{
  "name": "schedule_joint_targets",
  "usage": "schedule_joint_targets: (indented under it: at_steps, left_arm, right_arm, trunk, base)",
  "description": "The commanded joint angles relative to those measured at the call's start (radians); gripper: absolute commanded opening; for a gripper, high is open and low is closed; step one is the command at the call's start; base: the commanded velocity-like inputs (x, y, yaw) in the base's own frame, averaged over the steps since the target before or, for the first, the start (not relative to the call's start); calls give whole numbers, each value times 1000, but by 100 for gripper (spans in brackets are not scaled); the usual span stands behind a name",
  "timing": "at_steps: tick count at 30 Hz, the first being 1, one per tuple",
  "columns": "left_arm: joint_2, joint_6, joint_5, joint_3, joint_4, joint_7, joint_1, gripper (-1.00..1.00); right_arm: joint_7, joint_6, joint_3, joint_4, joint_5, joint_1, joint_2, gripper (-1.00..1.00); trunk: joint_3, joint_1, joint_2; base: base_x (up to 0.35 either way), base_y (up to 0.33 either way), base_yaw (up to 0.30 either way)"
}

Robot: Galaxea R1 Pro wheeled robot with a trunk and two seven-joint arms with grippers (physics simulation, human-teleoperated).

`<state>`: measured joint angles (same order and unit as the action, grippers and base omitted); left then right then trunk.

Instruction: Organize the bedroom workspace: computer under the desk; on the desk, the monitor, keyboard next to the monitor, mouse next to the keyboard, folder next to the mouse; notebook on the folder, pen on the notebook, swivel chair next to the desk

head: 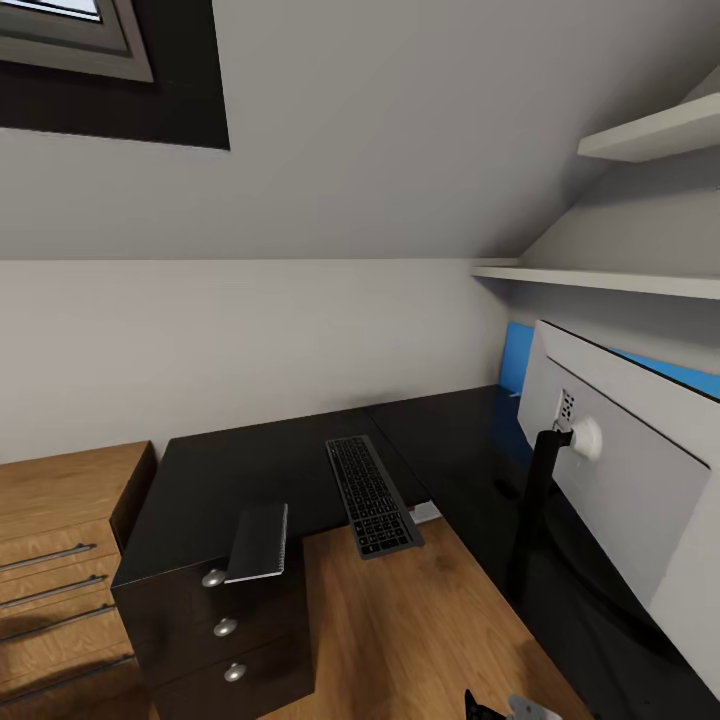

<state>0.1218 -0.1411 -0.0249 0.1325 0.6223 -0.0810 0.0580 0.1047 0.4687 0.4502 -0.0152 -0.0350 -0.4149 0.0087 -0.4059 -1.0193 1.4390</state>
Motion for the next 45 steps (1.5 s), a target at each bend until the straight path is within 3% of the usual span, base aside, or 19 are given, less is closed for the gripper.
schedule_joint_targets:
  at_steps: [1, 8, 17, 29, 45]
  left_arm:
    - [0, -2, -3, 2, 1, 0, 0, 100]
    - [0, -2, -3, 7, -2, 0, 0, 100]
    - [-1, -5, 0, 3, -73, 0, 0, 100]
    - [-1, -102, 0, 4, -95, 0, 0, 100]
    - [-1, -122, 0, 4, -96, 0, 0, 100]
  right_arm:
    - [5, 4, 8, -2, -3, -1, -1, 100]
    - [4, 4, 8, -1, -3, -1, -2, 100]
    - [4, 4, 8, -2, -3, -1, -2, 100]
    - [4, 4, 8, -2, -3, -1, -1, 100]
    - [4, 4, 8, -2, -3, -1, -1, 100]
  trunk:
    - [-1, 0, 1]
    - [-1, 0, 1]
    - [-1, 0, 1]
    - [-1, 0, 1]
    - [-1, 0, 1]
  base:
    - [0, 0, 0]
    - [0, 0, 0]
    - [0, 0, 0]
    - [0, 0, 0]
    - [0, 0, 0]
